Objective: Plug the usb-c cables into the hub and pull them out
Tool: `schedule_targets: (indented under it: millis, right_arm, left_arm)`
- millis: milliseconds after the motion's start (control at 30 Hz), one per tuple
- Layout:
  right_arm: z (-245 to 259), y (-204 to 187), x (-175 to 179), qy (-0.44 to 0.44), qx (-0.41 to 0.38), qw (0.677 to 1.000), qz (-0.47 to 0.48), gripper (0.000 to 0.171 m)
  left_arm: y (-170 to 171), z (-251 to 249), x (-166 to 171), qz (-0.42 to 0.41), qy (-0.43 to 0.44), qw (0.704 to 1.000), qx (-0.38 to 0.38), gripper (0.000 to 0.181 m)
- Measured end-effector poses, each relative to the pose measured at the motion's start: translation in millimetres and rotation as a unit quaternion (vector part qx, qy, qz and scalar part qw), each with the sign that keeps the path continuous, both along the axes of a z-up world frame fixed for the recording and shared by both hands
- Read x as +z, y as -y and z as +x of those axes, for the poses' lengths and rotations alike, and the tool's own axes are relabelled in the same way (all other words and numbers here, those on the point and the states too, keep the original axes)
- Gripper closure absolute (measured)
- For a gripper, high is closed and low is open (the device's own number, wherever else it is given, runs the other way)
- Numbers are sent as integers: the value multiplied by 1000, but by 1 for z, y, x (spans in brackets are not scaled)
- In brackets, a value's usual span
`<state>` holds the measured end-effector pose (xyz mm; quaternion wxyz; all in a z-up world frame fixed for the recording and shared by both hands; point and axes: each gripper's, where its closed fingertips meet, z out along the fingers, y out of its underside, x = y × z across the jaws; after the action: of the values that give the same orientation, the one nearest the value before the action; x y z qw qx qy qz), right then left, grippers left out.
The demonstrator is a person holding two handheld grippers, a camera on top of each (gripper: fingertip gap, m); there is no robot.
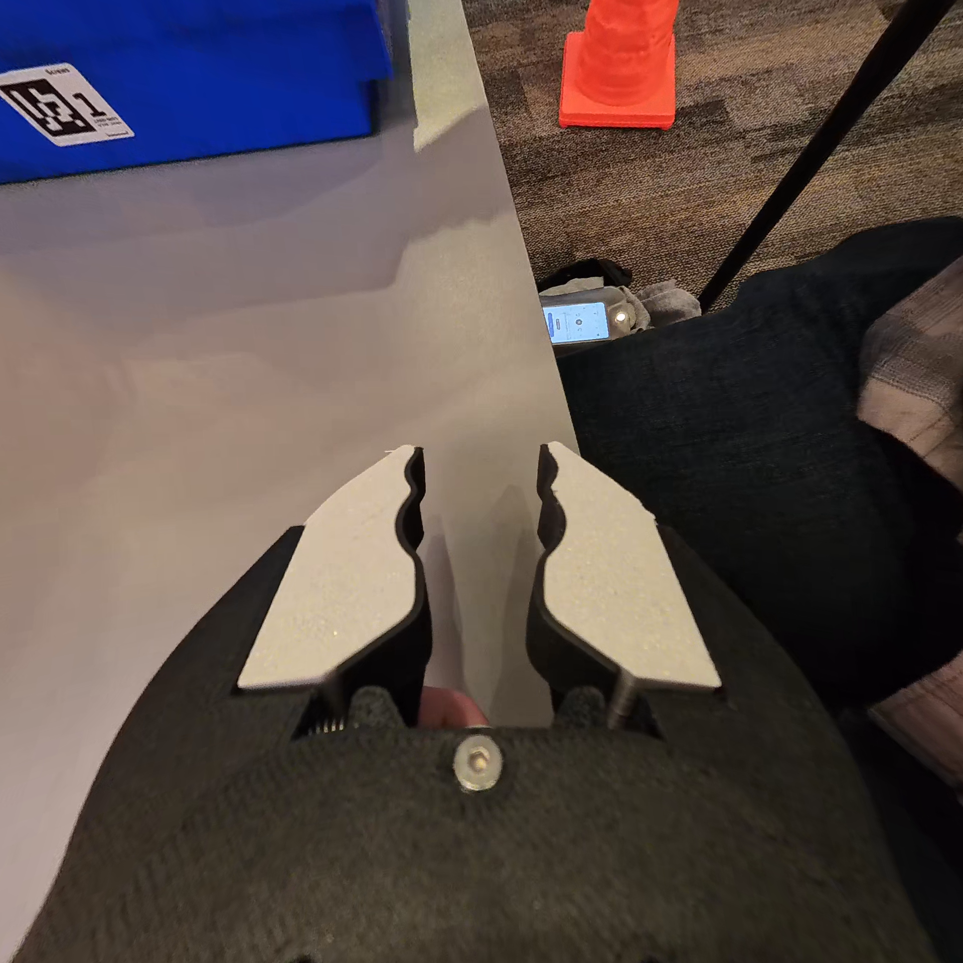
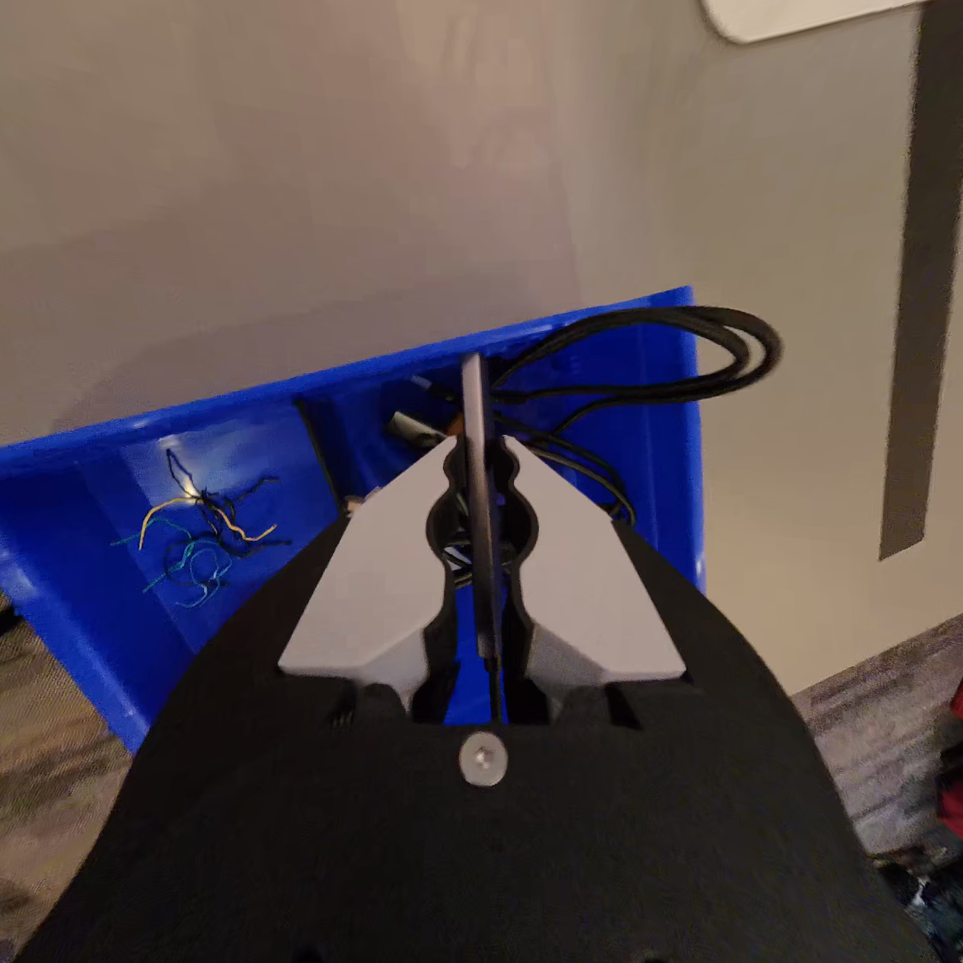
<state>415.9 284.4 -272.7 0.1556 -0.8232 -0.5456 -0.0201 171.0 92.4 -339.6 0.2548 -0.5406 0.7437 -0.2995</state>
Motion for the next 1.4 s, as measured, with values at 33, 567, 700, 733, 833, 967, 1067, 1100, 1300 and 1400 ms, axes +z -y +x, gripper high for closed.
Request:
schedule_targets:
  millis: [33, 567, 700, 733, 833, 967, 1067, 1100, 1300, 1400]
  right_arm:
    - [0, 1, -4, 6, 3, 1000, -11, 163]
    - [-2, 22, -56, 51, 64, 989, -126, 157]
    - [-3, 26, -60, 12, 60, 989, -135, 155]
    - [-5, 27, -61, -11, 56, 989, -136, 155]
    - [-15, 29, -60, -113, 32, 984, -136, 156]
    - [-17, 33, -56, -159, 27, 981, -108, 158]
    - [-18, 31, -45, -184, 22, 979, -82, 159]
    - [-19, 30, -37, -205, 21, 976, -70, 160]
    - [-13, 18, 10, -310, -9, 951, -6, 160]
    - [-14, 20, 22, -333, -13, 943, 9, 160]
  left_arm:
    - [0, 0, 0, -1, 0, 1000, 0, 140]
    - [3, -1, 0, -2, -3, 1000, -6, 141]
    - [7, -1, 0, 2, -7, 1000, -10, 141]
    - [7, -1, 1, 2, -6, 1000, -10, 141]
    - [7, -2, 2, 2, -6, 1000, -9, 140]
    - [8, -3, 1, 0, -9, 1000, -12, 140]
    - [7, -2, -1, -1, -12, 1000, -11, 140]
    - [7, -2, -1, -2, -12, 1000, -11, 140]
    - [6, 0, -1, -4, -12, 1000, -11, 140]
    - [6, 2, -2, -6, -12, 1000, -13, 140]
